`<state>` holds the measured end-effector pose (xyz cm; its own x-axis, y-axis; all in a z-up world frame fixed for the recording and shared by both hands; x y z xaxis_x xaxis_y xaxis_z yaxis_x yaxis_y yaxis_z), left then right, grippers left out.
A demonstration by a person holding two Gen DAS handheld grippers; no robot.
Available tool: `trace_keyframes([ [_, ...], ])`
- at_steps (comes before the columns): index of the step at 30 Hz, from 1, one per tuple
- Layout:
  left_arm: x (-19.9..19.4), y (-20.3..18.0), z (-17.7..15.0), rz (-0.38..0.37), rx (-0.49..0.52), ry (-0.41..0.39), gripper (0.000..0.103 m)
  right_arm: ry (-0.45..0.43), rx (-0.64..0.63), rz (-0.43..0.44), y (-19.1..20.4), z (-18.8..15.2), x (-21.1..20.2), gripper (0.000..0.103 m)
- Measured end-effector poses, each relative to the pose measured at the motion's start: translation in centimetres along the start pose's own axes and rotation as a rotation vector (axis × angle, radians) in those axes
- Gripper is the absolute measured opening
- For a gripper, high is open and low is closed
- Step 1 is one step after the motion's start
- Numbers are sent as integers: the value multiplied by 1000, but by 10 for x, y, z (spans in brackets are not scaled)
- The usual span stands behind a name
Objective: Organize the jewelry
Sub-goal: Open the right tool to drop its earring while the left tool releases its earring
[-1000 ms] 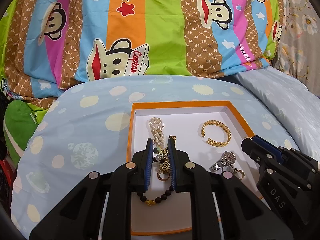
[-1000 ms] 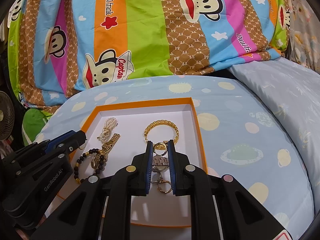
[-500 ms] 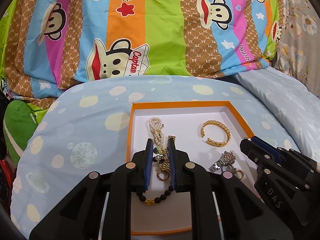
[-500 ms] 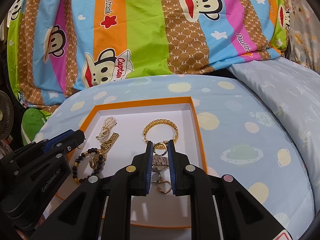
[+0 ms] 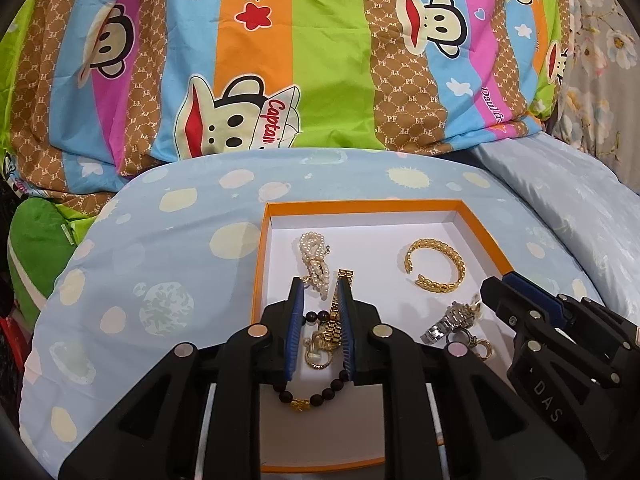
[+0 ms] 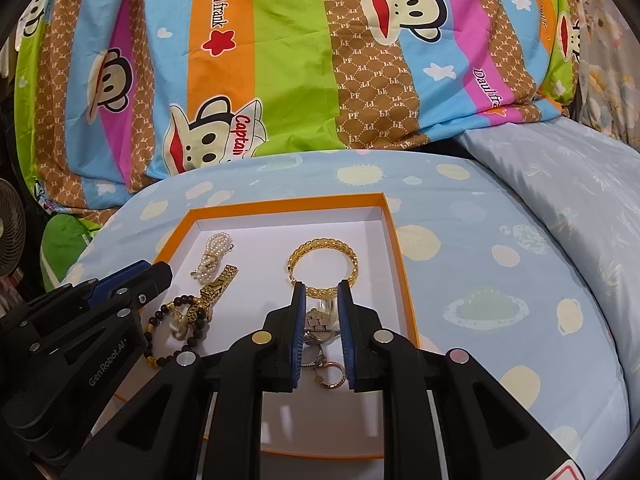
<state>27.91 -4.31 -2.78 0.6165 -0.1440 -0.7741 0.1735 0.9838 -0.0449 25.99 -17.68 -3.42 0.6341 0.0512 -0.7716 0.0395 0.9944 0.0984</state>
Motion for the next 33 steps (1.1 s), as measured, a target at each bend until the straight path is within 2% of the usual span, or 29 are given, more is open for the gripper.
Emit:
trace_keyframes([
  [2, -1, 1, 0, 9, -3, -4, 31, -12, 2, -3, 0, 1, -3, 32],
  [3, -2, 2, 1, 12, -6, -9, 33, -18, 2, -5, -1, 1, -4, 34],
  [29, -10, 0, -1, 26, -4, -29, 33, -38, 3, -17, -3, 2, -14, 38],
  [33, -14, 3, 0, 33, -5, -37, 33, -53, -7, -36, -2, 2, -17, 47],
])
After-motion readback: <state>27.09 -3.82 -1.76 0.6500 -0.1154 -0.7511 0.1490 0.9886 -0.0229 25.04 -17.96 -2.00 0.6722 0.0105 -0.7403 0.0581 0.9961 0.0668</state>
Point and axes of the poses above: each gripper's, at about its wrist camera, not at the fingertips, and x roughly the way its jaws point, y to its left, z to its top, the point moved 9 cm from there along x, roughly the way its jaws point, and after that the axes turned 10 degrees about y, right-handed, at the moved point
